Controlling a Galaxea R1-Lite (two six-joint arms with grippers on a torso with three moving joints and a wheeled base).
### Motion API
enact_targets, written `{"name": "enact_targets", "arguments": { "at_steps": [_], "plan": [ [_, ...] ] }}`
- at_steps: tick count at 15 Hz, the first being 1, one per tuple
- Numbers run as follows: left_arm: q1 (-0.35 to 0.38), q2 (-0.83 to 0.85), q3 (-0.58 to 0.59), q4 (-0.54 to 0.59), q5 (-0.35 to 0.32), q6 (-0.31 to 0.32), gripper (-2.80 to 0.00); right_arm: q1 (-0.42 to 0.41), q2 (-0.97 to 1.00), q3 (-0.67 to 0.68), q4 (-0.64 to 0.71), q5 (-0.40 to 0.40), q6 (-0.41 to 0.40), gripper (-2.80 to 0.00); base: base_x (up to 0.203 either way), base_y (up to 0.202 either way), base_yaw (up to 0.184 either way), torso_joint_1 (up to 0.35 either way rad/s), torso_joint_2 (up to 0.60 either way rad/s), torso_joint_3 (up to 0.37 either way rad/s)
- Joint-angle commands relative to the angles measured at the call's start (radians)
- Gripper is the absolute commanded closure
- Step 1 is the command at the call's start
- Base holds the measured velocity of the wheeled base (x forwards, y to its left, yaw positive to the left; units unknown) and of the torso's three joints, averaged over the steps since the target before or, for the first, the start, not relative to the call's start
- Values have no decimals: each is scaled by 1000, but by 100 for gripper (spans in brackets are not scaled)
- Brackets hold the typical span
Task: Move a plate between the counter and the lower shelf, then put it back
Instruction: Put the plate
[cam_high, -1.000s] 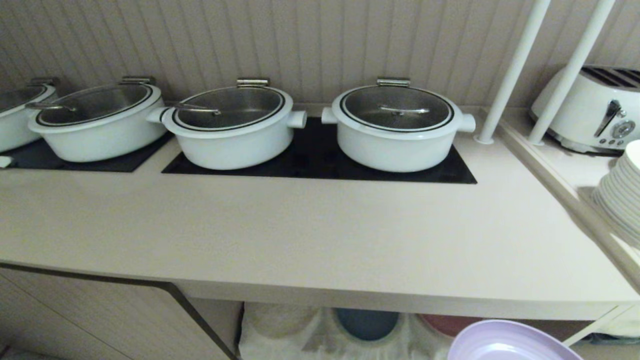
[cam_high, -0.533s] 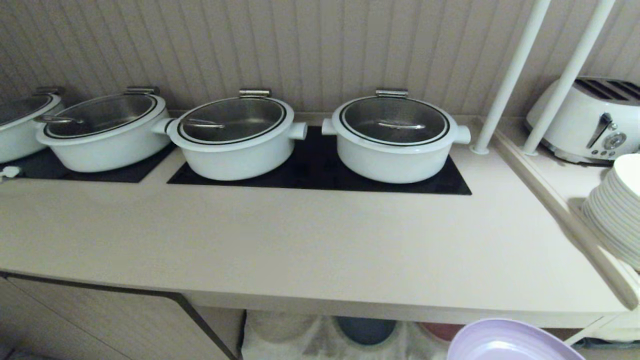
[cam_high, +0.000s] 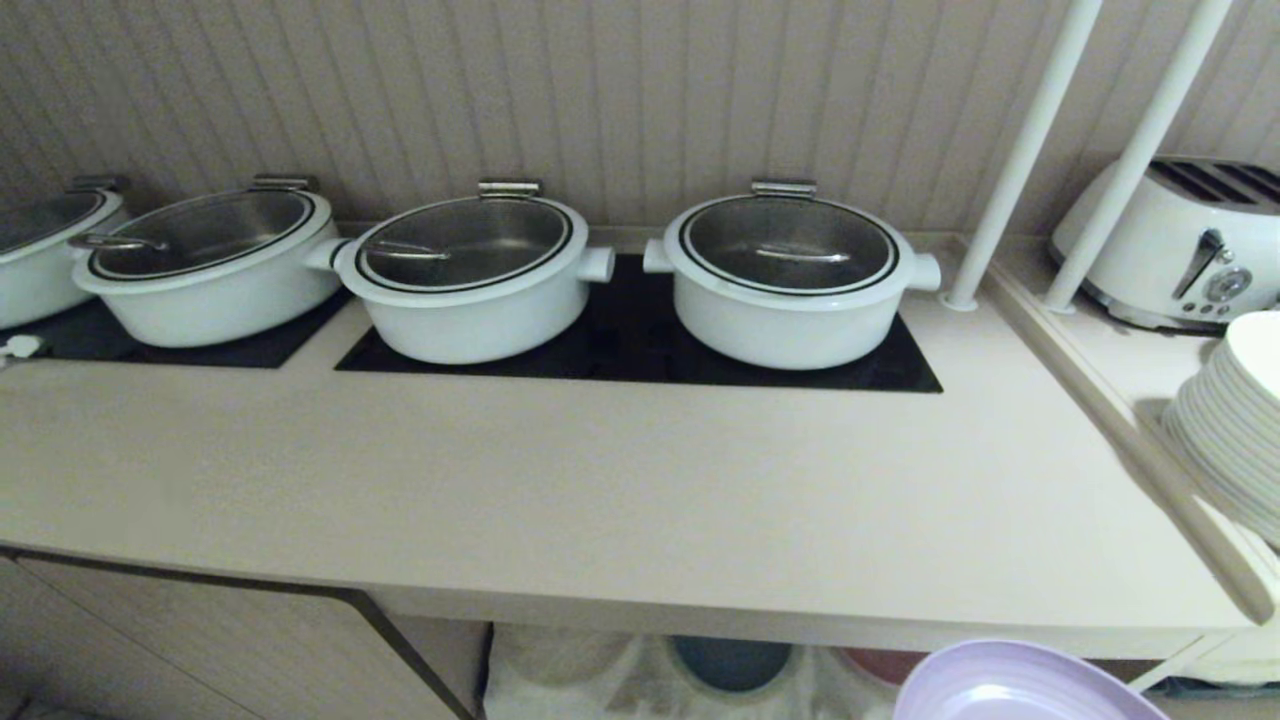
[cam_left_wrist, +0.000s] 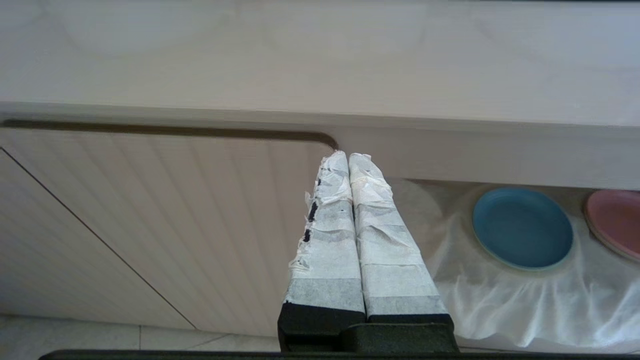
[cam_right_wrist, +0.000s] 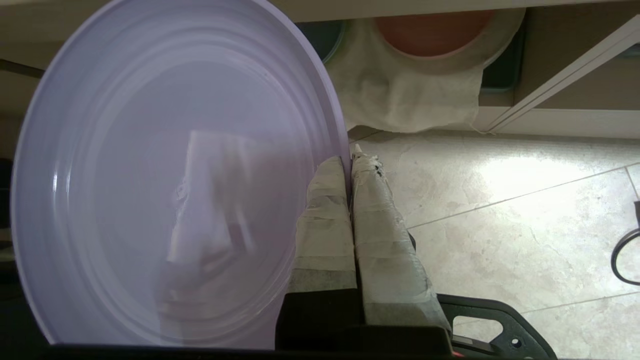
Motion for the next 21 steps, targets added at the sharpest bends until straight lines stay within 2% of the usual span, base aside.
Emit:
{"name": "enact_targets", "arguments": {
  "at_steps": [1, 4, 15, 21],
  "plan": [
    [0, 0, 0, 0, 0, 0, 0, 0, 0, 0, 2, 2, 1, 0, 0, 0, 0, 166, -332, -169],
    [0, 0, 0, 0, 0, 0, 0, -1, 0, -5, 3, 2, 1, 0, 0, 0, 0, 131, -286, -134],
    [0, 0, 0, 0, 0, 0, 0, 7, 6, -26, 6, 2, 6, 0, 0, 0, 0, 0, 0, 0],
    [0, 0, 0, 0, 0, 0, 0, 51, 41, -70, 16, 60, 3, 0, 0, 0, 0, 0, 0, 0]
  ]
}}
